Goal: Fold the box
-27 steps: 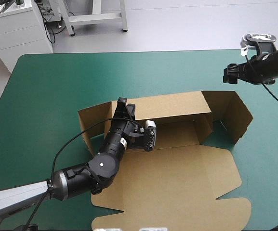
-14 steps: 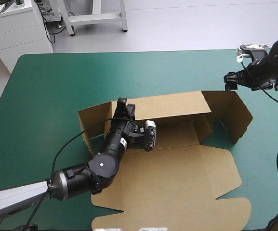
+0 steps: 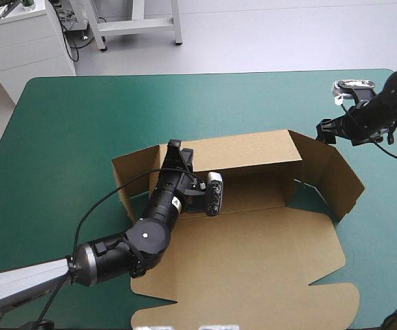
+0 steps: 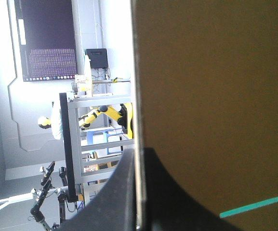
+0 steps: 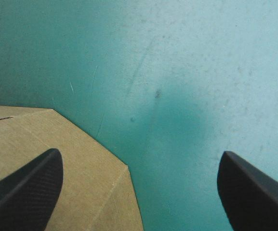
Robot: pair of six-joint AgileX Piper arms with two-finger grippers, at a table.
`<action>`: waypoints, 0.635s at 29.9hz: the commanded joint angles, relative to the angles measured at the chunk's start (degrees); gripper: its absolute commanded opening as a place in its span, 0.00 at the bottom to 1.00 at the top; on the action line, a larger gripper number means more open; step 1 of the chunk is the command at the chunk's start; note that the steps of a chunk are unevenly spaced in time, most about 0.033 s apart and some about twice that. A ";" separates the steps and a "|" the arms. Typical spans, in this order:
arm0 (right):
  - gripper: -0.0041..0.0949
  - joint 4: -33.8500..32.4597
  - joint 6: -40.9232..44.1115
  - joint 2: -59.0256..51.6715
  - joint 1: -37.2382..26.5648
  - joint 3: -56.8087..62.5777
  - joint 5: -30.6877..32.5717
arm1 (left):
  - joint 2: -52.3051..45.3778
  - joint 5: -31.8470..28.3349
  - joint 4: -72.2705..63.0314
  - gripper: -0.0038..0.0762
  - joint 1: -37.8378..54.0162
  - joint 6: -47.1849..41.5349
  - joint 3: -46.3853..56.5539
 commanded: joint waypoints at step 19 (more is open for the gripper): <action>0.86 1.72 -1.19 -7.18 -2.12 2.86 -0.06 | -1.69 3.75 5.05 0.01 2.94 -5.65 -3.29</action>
